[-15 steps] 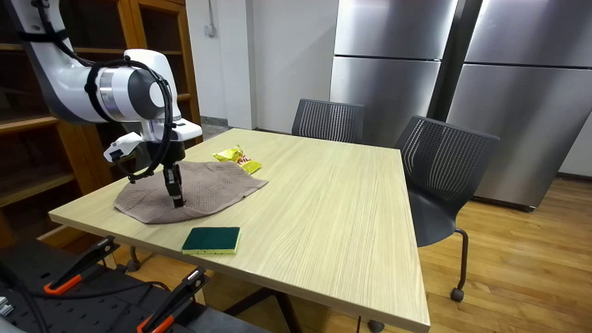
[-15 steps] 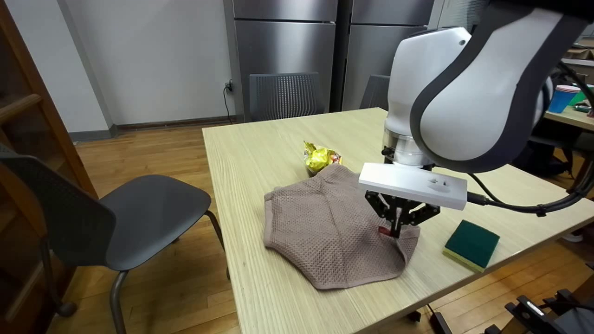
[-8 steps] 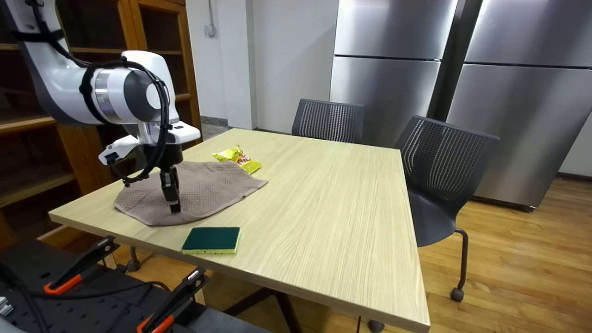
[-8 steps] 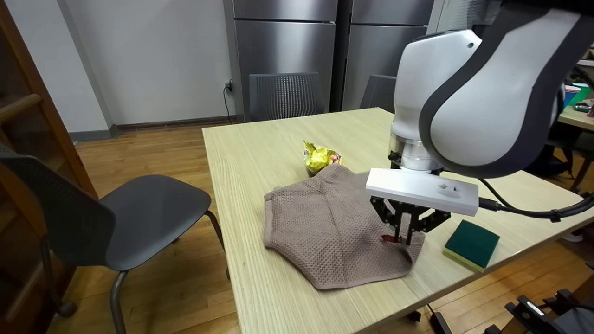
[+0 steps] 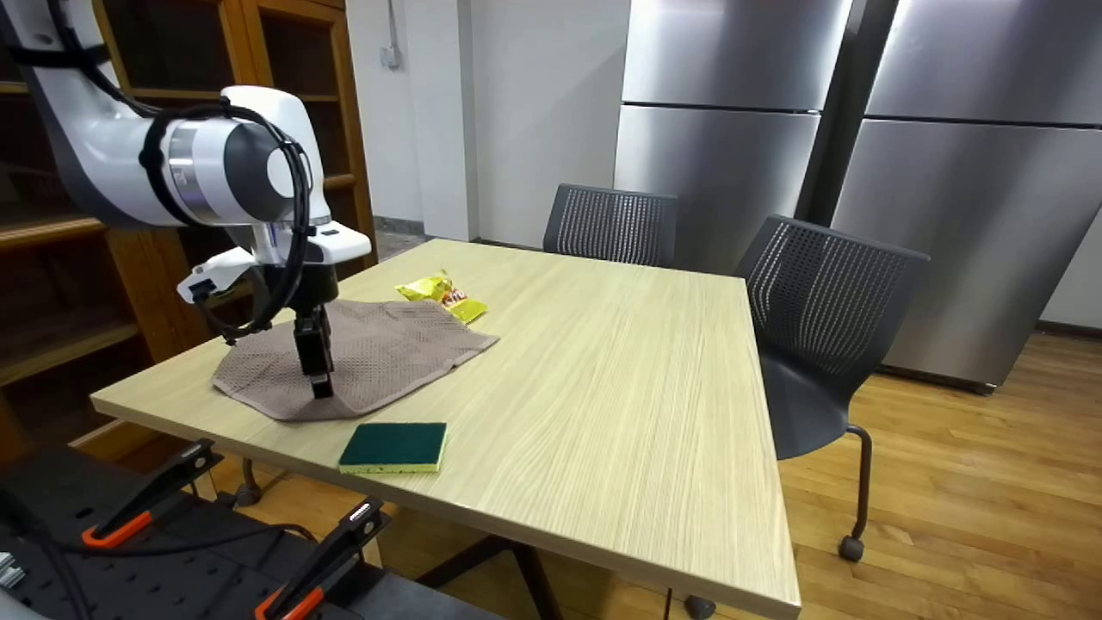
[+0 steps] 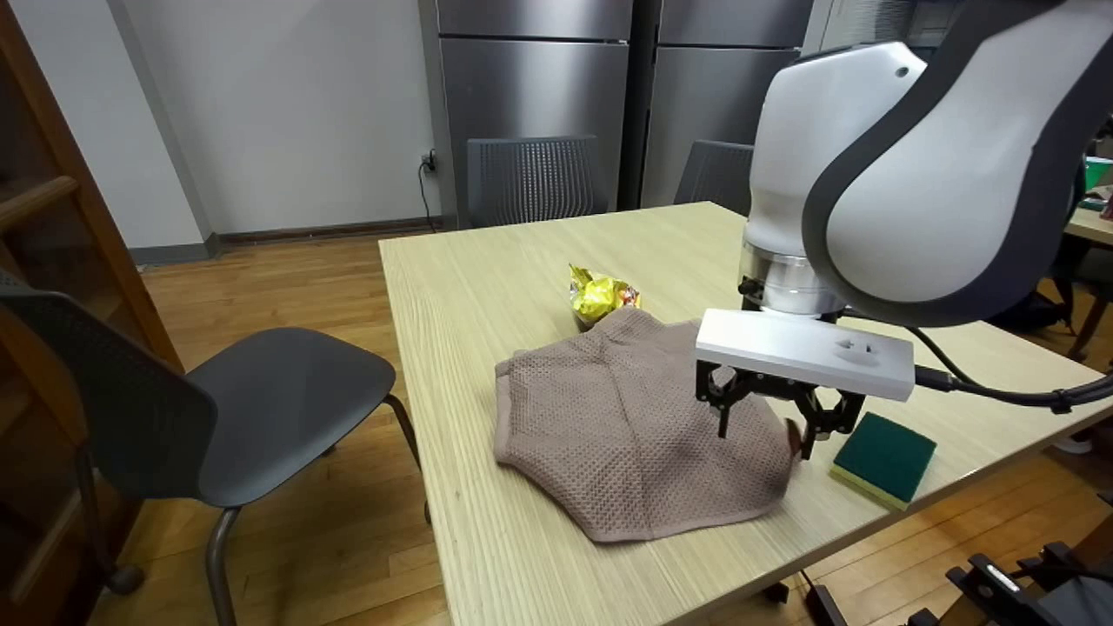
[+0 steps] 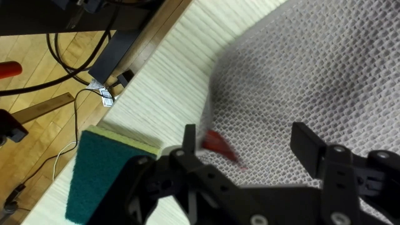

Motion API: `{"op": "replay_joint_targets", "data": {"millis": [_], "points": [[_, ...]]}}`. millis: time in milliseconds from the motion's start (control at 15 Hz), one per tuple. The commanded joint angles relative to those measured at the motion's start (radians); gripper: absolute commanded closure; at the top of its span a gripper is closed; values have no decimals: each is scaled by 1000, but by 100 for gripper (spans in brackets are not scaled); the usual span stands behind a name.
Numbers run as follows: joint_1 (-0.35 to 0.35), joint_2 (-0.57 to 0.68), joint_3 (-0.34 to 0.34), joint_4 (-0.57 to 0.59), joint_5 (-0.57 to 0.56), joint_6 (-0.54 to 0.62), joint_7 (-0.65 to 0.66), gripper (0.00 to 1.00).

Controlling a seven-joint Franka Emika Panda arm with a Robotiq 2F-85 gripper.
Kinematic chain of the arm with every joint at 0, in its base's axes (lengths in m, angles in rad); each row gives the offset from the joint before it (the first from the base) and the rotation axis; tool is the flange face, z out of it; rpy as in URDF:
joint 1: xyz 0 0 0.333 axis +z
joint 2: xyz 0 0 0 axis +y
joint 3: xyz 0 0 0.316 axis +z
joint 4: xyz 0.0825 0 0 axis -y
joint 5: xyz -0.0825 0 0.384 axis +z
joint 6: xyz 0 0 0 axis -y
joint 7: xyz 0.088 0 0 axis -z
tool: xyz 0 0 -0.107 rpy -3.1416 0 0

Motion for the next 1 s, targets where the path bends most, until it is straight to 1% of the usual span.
{"op": "replay_joint_targets", "data": {"millis": [0,533,933], "points": [[9,-70,-17,-47,-27,6,22,0],[2,-125,-29,-53,-71,7,35,0],[-13,-152,-19,-47,-98,16,30,0]]}}
